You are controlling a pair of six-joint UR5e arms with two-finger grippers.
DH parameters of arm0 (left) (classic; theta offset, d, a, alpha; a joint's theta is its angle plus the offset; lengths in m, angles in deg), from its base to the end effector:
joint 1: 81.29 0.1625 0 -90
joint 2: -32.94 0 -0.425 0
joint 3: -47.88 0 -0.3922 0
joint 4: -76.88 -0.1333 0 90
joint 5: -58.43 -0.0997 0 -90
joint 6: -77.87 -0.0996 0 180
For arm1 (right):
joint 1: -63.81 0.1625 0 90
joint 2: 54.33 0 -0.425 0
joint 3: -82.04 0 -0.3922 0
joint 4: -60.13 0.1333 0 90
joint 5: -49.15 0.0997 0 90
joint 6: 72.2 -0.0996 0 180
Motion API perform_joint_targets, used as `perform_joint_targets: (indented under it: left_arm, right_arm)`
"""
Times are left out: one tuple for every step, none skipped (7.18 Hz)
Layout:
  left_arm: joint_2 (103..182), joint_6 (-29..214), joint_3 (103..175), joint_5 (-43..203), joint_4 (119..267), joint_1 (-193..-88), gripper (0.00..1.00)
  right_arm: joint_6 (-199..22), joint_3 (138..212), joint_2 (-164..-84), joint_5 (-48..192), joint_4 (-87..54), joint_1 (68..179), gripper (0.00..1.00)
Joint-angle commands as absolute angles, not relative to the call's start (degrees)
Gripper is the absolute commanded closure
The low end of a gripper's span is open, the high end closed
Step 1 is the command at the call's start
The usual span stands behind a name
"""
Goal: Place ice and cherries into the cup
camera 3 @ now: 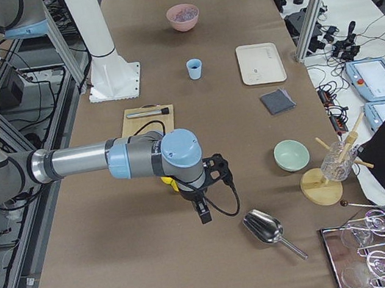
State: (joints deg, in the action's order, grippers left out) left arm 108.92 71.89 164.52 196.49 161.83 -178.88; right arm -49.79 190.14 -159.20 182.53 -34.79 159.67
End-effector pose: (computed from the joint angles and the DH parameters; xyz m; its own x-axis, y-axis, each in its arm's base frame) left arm -0.1099 -0.3761 0.5420 0.6854 0.1112 -0.7196 0.0599 0.9763 0.2078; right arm 0.1034 -0.3714 0.6265 0.7054 -0.2918 0.6459 0.1805 0.9552 0.2345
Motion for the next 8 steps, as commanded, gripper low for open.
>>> perform_joint_targets:
  left_arm:
    - [108.5,71.9,164.4,196.7,161.9,-177.5,0.03]
    - [109.1,71.9,163.9,196.6,162.0,-177.4,0.03]
    - [108.7,71.8,163.9,196.7,162.0,-177.0,0.03]
    - [108.6,71.6,164.0,196.6,161.9,-177.0,0.03]
    - [108.7,72.1,163.5,196.4,161.8,-177.0,0.03]
    - [108.6,72.0,163.0,196.1,161.7,-177.1,0.03]
    - [108.6,72.0,163.0,196.1,161.7,-177.0,0.03]
    - [108.6,72.0,161.9,196.0,161.7,-177.0,0.03]
  right_arm:
    - [-49.5,190.4,-160.7,182.7,-34.7,160.4,0.0]
    - [-49.3,190.5,-160.8,182.3,-34.6,161.7,0.0]
    - [-49.2,191.1,-161.0,182.2,-34.7,163.2,0.0]
    - [-49.3,191.5,-160.9,182.0,-34.7,163.1,0.0]
    - [-49.3,191.5,-160.2,182.0,-34.8,163.0,0.0]
    - [-49.3,191.5,-160.1,182.0,-34.8,162.7,0.0]
    - [-49.3,191.6,-160.1,182.0,-34.8,162.7,0.0]
    - [-49.3,191.6,-160.1,182.0,-34.8,162.5,0.0]
